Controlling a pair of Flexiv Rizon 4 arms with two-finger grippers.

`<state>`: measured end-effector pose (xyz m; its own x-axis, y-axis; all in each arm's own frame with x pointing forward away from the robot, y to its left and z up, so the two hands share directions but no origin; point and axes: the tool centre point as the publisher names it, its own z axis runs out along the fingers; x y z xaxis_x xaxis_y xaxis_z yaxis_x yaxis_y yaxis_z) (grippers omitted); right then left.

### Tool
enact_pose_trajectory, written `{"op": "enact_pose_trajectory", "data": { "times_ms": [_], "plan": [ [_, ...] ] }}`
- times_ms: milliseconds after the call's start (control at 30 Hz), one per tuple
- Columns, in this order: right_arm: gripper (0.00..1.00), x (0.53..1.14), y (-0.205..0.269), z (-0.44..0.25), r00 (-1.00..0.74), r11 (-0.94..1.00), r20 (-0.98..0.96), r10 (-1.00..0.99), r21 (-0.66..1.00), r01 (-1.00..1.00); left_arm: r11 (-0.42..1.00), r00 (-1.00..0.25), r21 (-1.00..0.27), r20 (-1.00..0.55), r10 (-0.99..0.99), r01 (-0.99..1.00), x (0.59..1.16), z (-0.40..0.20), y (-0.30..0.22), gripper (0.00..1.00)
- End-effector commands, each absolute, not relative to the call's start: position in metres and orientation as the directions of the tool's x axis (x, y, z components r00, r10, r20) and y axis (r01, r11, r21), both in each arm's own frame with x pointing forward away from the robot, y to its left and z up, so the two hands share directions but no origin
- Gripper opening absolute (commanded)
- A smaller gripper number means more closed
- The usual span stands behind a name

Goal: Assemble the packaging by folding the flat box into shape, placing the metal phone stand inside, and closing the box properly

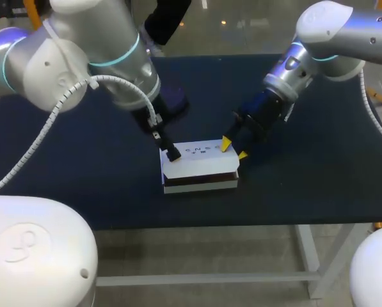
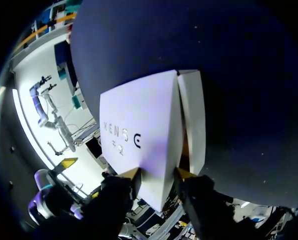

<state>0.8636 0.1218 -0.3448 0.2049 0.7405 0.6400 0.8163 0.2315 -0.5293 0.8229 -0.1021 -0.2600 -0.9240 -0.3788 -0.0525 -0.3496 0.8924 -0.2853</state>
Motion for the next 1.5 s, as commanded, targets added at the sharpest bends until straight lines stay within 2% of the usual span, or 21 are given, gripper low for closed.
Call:
{"op": "enact_pose_trajectory", "data": {
  "times_ms": [33, 67, 367, 533, 700, 1100, 1200, 1500],
  "plan": [
    [0.47, 0.865, 0.122, -0.345, 0.204, 0.234, 0.64, 0.74, -0.531, 0.814, 0.923, -0.936, -0.232, -0.105, -0.337, -0.306, 0.822, -0.267, -0.11, 1.0],
    [0.47, 0.865, 0.122, -0.345, 0.204, 0.234, 0.64, 0.74, -0.531, 0.814, 0.903, -0.909, -0.198, -0.103, -0.405, -0.38, 0.825, -0.266, -0.113, 1.0],
    [0.47, 0.865, 0.122, -0.345, 0.204, 0.234, 0.64, 0.74, -0.531, 0.814, 0.903, -0.909, -0.198, -0.103, -0.405, -0.38, 0.825, -0.266, -0.113, 1.0],
    [0.47, 0.865, 0.122, -0.345, 0.204, 0.234, 0.64, 0.74, -0.531, 0.814, 0.961, -0.962, -0.181, -0.133, -0.237, -0.211, 0.82, -0.275, -0.117, 1.0],
    [0.46, 0.865, 0.122, -0.345, 0.204, 0.234, 0.64, 0.74, -0.531, 0.814, 0.977, -0.979, -0.171, -0.139, -0.151, -0.126, 0.818, -0.288, -0.123, 1.0],
    [0.46, 0.865, 0.122, -0.345, 0.204, 0.234, 0.64, 0.74, -0.531, 0.814, 0.973, -0.982, -0.174, -0.077, -0.17, -0.154, 0.828, -0.306, -0.135, 1.0],
    [0.46, 0.865, 0.122, -0.345, 0.204, 0.234, 0.64, 0.74, -0.531, 0.814, 0.973, -0.983, -0.173, -0.074, -0.17, -0.155, 0.827, -0.309, -0.137, 0.91],
    [0.45, 0.865, 0.122, -0.345, 0.204, 0.234, 0.64, 0.74, -0.531, 0.814, 0.975, -0.982, -0.155, -0.081, -0.173, -0.159, 0.83, -0.32, -0.142, 0.89]
  ]
}}
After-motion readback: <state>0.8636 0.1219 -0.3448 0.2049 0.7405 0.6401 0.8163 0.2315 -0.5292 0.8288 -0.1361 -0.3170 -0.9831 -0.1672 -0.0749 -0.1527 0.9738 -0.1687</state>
